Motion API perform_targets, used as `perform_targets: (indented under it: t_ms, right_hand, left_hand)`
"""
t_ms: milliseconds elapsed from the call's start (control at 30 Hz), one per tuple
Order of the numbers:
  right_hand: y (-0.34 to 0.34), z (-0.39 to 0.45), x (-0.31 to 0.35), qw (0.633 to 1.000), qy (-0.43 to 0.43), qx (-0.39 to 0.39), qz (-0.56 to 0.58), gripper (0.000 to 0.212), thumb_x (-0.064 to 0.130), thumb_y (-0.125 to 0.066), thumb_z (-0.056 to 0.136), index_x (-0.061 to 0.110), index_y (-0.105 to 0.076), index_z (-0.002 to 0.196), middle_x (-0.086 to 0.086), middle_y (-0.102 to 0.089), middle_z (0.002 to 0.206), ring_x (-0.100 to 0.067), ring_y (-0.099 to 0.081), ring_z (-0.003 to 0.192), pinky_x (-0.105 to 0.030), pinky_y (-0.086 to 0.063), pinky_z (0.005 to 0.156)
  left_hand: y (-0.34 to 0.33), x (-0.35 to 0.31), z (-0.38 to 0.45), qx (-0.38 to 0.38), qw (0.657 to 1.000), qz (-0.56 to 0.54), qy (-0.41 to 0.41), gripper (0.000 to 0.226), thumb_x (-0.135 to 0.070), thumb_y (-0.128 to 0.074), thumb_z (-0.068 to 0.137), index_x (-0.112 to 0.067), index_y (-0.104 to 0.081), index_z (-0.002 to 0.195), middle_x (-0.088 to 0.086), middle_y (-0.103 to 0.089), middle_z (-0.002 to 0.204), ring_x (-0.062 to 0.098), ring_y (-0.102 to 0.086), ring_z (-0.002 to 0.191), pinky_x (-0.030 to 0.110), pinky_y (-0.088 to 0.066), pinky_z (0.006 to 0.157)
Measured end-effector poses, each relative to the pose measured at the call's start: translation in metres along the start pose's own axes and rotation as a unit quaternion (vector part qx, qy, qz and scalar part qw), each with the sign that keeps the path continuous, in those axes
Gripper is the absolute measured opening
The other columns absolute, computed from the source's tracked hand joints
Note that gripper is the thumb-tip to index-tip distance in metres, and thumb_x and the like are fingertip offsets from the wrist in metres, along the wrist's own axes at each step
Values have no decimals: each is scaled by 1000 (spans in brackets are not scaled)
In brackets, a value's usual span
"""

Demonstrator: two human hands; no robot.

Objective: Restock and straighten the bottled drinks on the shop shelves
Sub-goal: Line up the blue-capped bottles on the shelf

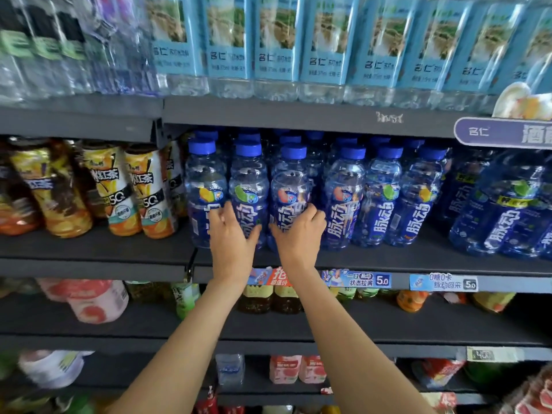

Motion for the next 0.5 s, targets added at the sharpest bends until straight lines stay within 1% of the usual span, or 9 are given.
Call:
perform_targets:
  t_ms: [133,267,333,433,500]
  right_hand:
    - [-3,2,2,999,-38,-30,4,68,31,-75,76,2,-34,123,-14,-37,126,-28,-36,119,-34,-44,92]
    - [0,6,2,999,-36,-18,-12,66,32,-74,76,2,-34,120,-14,-37,125,-28,-37,120,-31,-41,93]
    - [2,6,1,1000,-19,5,-21,71,34,-74,76,2,-32,124,-14,-36,128,-28,-36,122,-31,-36,96]
    - [2,4,-4,998,-5,56,1,85,33,-70,80,0,-20,139,-15,-32,139,-31,-29,130,-34,-25,105]
    - [3,3,-6,998,-6,62,29,82,29,-68,84,1,-17,143,-15,-31,143,-32,-28,132,-36,-26,107]
  left_hand:
    - [-2,-5,3,12,1000,18,5,66,-28,-60,88,-5,-29,141,14,-35,133,27,-45,118,31,-41,91]
    - [-3,-6,4,12,1000,8,1,64,-27,-60,89,-5,-29,141,14,-36,133,27,-43,120,31,-40,93]
    - [-3,-5,4,13,1000,7,-5,64,-27,-60,89,-4,-29,140,14,-37,131,27,-44,119,31,-41,91]
    - [-4,-4,3,7,1000,6,-19,64,-27,-60,88,-3,-30,139,15,-38,129,27,-45,117,31,-41,91]
    - [-5,-4,3,6,1000,5,-24,63,-26,-61,88,-3,-31,138,15,-38,129,27,-45,117,31,-42,91]
Point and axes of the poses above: each hand's wrist, its own z-axis towards the middle knuckle, its own y-axis out of the back of the hand, x = y × z, the point moved 5 cm from there along z, towards the middle knuckle
